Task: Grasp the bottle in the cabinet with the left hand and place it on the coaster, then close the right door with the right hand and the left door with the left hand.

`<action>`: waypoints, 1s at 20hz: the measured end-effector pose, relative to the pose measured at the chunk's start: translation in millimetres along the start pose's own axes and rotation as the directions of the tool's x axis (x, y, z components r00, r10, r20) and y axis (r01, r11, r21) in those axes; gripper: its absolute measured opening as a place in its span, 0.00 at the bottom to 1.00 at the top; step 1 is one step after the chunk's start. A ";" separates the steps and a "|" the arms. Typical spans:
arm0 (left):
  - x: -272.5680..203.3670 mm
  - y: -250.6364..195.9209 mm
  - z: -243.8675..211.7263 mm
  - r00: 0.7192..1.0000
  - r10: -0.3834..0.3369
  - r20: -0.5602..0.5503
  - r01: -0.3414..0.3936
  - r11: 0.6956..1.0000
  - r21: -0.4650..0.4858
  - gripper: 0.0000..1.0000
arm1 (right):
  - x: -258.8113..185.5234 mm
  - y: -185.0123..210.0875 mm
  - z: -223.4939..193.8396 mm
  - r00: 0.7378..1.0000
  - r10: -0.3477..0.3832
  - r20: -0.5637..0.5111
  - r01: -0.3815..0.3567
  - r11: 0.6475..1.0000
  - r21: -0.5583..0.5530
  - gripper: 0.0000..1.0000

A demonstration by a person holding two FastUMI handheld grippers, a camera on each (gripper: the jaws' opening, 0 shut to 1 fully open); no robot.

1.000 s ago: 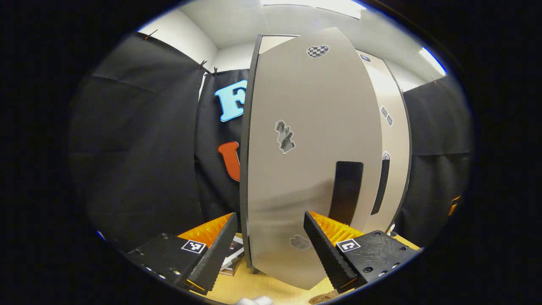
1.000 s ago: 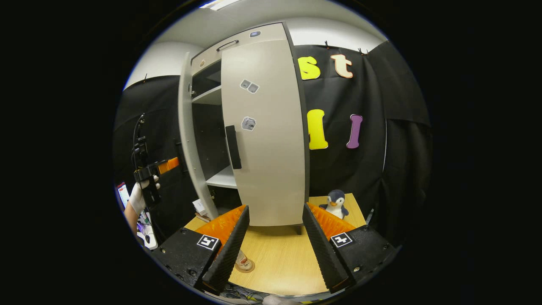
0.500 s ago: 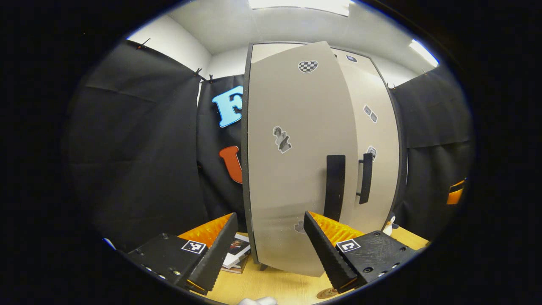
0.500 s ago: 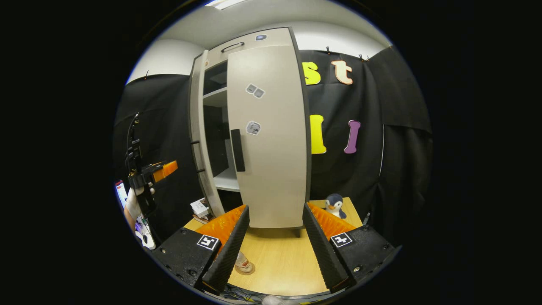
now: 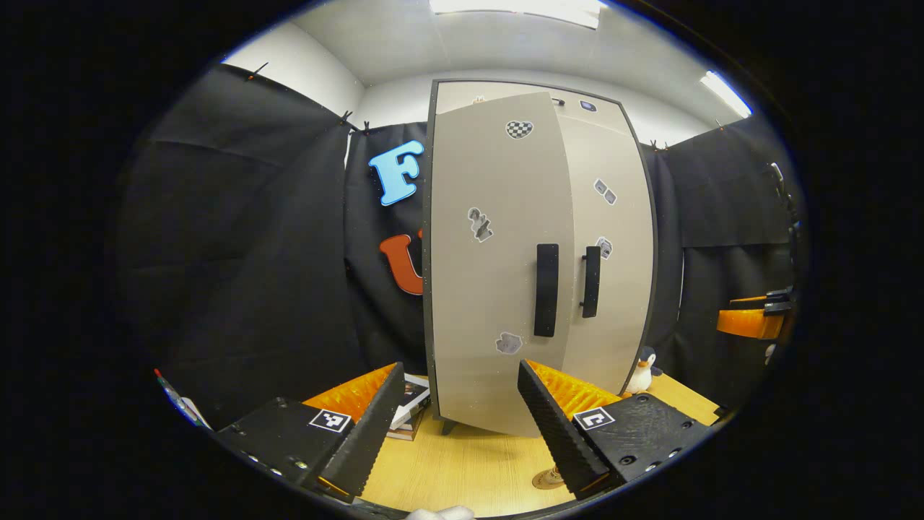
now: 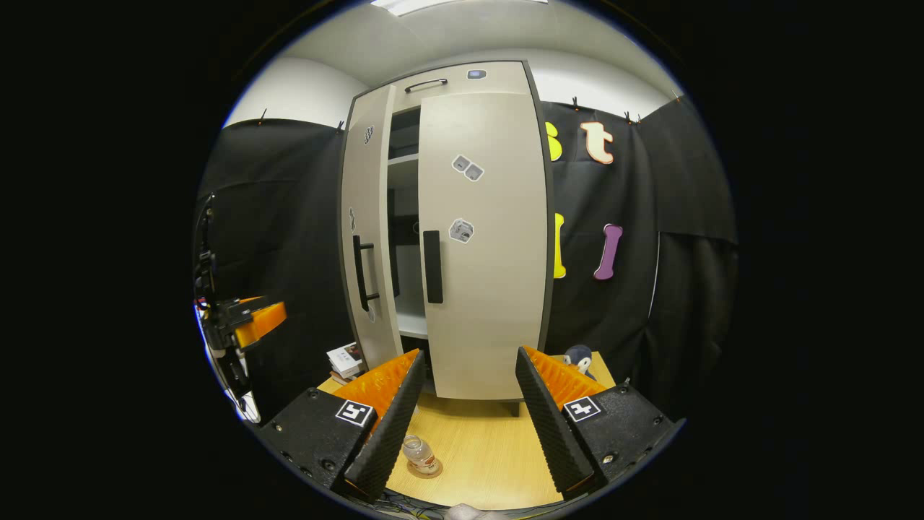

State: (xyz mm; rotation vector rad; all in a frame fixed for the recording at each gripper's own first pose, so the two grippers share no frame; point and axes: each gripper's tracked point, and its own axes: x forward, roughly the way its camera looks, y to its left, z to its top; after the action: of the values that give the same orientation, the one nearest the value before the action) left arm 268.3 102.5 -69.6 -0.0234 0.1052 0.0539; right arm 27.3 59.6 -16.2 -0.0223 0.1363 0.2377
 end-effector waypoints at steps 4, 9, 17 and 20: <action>-23.9 4.0 -8.5 1.000 0.027 0.000 -0.027 0.999 0.043 0.96 | -1.4 2.8 -4.6 1.000 -0.024 0.002 0.024 1.000 -0.005 0.78; -28.7 -1.5 -5.9 1.000 0.018 0.018 -0.018 0.999 0.031 0.96 | -7.1 1.7 -9.5 0.994 -0.104 0.018 0.104 0.994 -0.023 0.78; -23.5 -5.5 -7.0 1.000 -0.010 0.025 0.009 0.999 0.032 0.96 | -13.2 11.7 -11.8 0.994 -0.112 0.020 0.113 0.992 -0.051 0.78; -20.4 3.1 -6.7 1.000 0.001 0.031 -0.002 0.999 0.033 0.96 | -12.7 13.1 -7.9 0.993 -0.115 0.024 0.116 0.992 -0.049 0.78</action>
State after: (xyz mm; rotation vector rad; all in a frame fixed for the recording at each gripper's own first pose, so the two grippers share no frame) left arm 247.1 104.3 -74.2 0.0105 0.0748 0.0539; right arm 11.0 69.1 -22.4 -0.0770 0.1073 0.1254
